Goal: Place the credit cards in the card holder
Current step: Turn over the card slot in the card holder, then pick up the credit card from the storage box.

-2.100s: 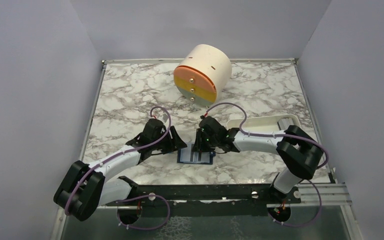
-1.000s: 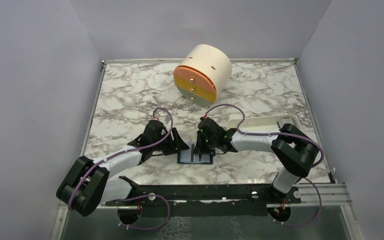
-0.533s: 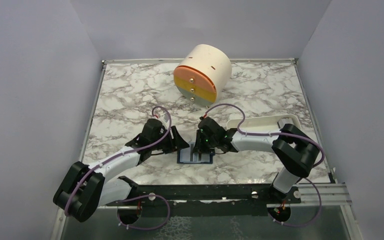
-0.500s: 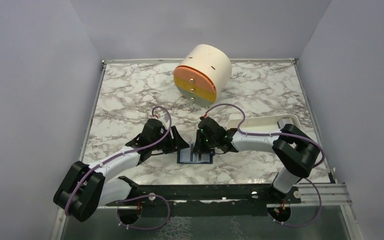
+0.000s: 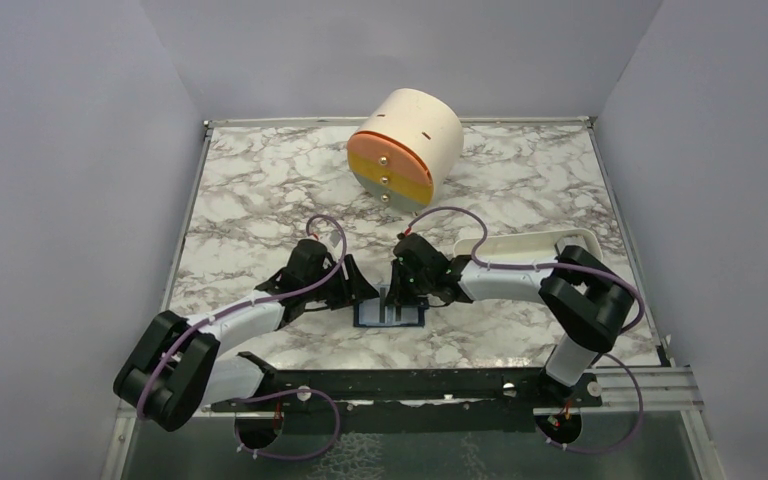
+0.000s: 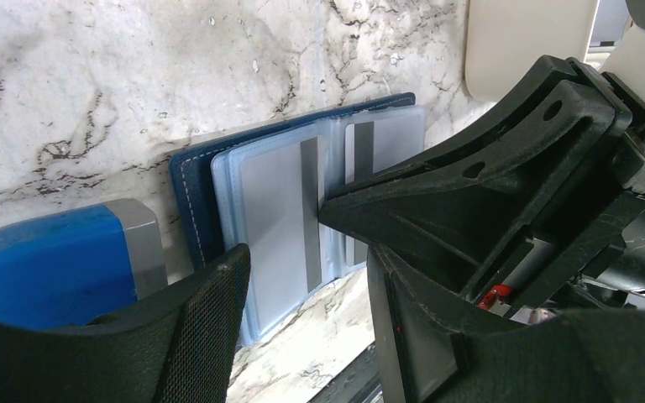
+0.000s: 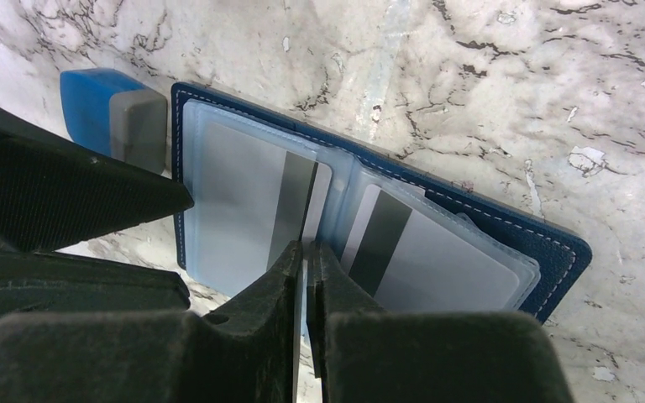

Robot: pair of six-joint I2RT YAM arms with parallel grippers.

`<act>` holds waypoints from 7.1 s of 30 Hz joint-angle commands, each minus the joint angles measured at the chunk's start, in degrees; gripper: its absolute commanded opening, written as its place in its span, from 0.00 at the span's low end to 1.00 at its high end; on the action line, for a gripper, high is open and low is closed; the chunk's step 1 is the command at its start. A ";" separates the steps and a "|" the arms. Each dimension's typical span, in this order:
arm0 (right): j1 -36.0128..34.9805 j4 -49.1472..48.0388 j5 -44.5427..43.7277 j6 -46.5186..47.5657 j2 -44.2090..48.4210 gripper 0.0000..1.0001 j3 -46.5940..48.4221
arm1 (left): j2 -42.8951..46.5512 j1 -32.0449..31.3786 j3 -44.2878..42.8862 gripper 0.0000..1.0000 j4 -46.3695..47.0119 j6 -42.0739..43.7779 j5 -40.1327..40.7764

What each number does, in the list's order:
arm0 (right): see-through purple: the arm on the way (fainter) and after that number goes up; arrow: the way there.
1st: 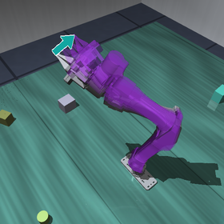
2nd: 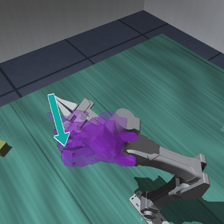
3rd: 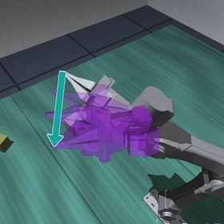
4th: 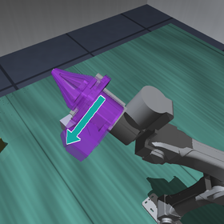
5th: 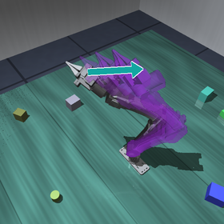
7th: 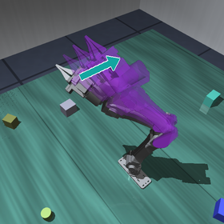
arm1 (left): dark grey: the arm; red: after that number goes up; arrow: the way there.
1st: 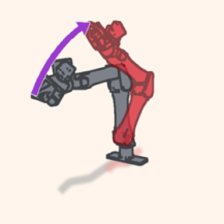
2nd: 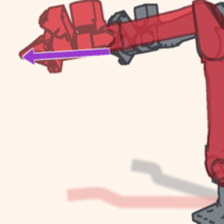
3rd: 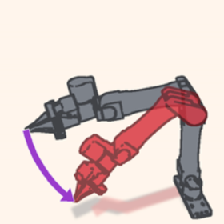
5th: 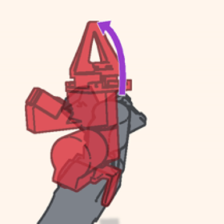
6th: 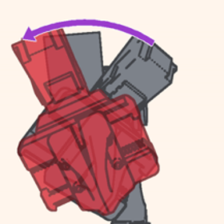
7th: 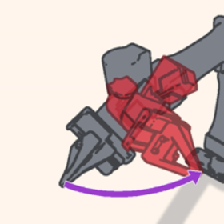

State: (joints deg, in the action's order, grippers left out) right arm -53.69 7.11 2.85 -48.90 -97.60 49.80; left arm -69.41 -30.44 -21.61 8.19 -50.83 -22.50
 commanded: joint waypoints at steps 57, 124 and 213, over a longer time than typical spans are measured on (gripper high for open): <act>-0.44 -0.32 0.13 0.48 -2.30 0.04 -1.82 | -0.15 0.17 0.93 0.56 3.96 -0.37 -3.60; -0.45 -13.34 -2.33 6.56 9.73 0.31 -11.35 | -1.69 -4.45 -1.14 0.56 8.43 -6.23 -4.33; 47.86 23.91 -40.28 46.37 7.69 0.48 3.73 | 1.36 -4.46 -6.67 0.59 -12.05 10.21 -2.30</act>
State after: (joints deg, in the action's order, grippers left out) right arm -6.26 30.24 -33.65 -0.97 -86.91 53.80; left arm -67.88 -34.63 -27.83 -3.07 -41.65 -24.03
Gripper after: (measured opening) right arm 0.478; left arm 0.587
